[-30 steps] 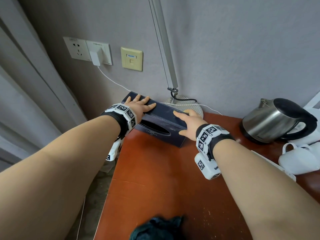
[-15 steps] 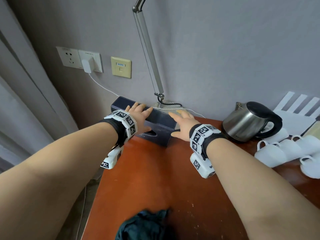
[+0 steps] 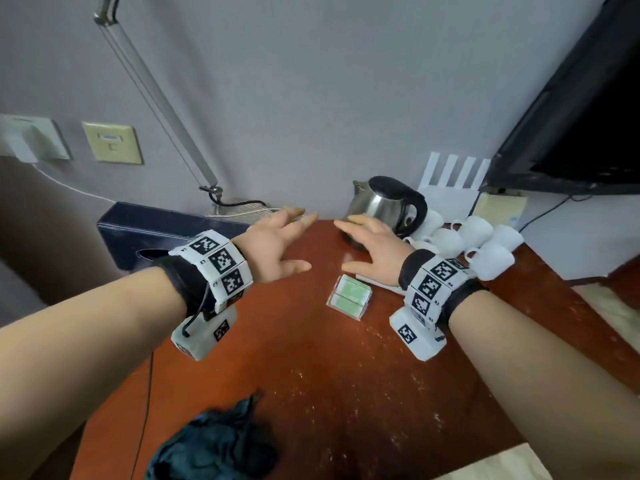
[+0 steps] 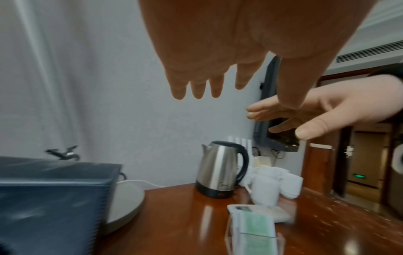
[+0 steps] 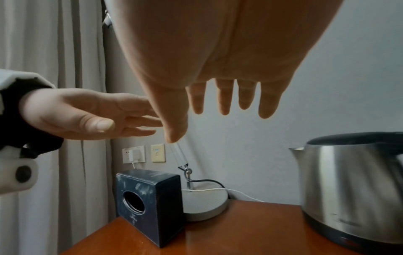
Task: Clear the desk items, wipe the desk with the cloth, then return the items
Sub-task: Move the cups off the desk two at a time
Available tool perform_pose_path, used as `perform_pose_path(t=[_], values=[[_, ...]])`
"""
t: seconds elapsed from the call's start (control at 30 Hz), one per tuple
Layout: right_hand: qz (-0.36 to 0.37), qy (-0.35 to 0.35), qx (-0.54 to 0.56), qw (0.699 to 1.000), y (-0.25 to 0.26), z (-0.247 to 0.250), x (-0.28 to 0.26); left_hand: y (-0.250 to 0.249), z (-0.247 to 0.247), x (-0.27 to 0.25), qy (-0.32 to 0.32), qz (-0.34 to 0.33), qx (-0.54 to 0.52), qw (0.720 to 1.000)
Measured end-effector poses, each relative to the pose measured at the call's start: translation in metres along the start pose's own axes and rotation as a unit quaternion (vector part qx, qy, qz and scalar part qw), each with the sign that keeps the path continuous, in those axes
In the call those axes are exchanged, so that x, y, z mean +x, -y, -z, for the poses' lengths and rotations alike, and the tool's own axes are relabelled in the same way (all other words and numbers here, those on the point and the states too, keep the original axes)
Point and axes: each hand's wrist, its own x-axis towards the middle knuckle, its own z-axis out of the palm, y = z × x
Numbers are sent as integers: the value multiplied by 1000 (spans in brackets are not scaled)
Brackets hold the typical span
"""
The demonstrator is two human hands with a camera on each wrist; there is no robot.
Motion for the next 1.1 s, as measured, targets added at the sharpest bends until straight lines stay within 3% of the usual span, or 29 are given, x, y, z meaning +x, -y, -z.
perform_pose_path(t=[0.13, 0.3, 0.63, 0.8, 0.97, 1.1], values=[[-22, -15, 6, 1000, -52, 7, -30, -44, -22, 19, 16, -54, -14, 998], [-40, -8, 16, 999, -127, 16, -54, -87, -62, 64, 57, -51, -23, 997], [-45, 12, 17, 999, -309, 33, -61, -178, -143, 192, 84, 53, -17, 995], [-117, 28, 7, 993, -385, 28, -42, -192, -173, 246, 119, 154, 33, 980], [-205, 44, -10, 978, -440, 18, -11, -193, -196, 288, 140, 220, 78, 962], [-214, 83, -4, 973, -461, 11, 11, -190, -210, 309, 149, 250, 82, 953]])
